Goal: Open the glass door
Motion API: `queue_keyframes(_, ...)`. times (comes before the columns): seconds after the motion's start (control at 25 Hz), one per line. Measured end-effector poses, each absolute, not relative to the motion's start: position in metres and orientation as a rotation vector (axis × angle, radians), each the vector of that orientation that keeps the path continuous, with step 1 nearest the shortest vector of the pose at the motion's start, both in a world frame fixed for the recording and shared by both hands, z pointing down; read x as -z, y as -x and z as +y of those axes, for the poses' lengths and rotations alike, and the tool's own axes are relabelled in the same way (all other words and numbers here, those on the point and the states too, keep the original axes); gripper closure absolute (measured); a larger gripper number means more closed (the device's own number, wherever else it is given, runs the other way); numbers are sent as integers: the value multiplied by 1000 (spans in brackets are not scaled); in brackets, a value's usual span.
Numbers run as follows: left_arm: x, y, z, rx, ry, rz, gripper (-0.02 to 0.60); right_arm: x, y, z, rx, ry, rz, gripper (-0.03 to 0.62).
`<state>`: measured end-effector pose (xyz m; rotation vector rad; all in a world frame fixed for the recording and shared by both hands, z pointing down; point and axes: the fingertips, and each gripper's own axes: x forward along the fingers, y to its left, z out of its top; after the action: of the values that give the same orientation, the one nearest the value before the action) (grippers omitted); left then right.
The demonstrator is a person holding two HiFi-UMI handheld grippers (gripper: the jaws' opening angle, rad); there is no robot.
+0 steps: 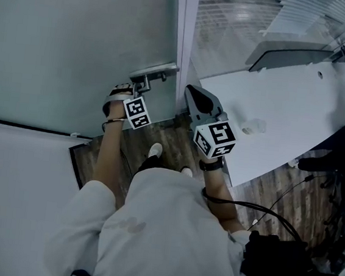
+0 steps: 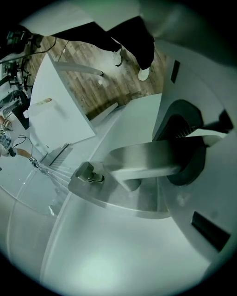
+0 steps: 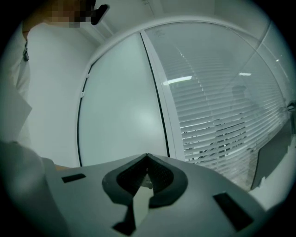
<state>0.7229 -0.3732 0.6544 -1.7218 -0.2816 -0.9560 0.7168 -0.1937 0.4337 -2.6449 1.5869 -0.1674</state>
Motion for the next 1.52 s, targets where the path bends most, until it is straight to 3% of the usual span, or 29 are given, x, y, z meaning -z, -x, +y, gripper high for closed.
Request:
queue_keyframes(0.76,-646,-658,-328,860,1693,-339,581,-459,-618,-133,246,2491,1813,599)
queue_keyframes(1.52,-657,-599,-289,770,1665,-450,581,-421,-587,-69,91,2706,1369,599)
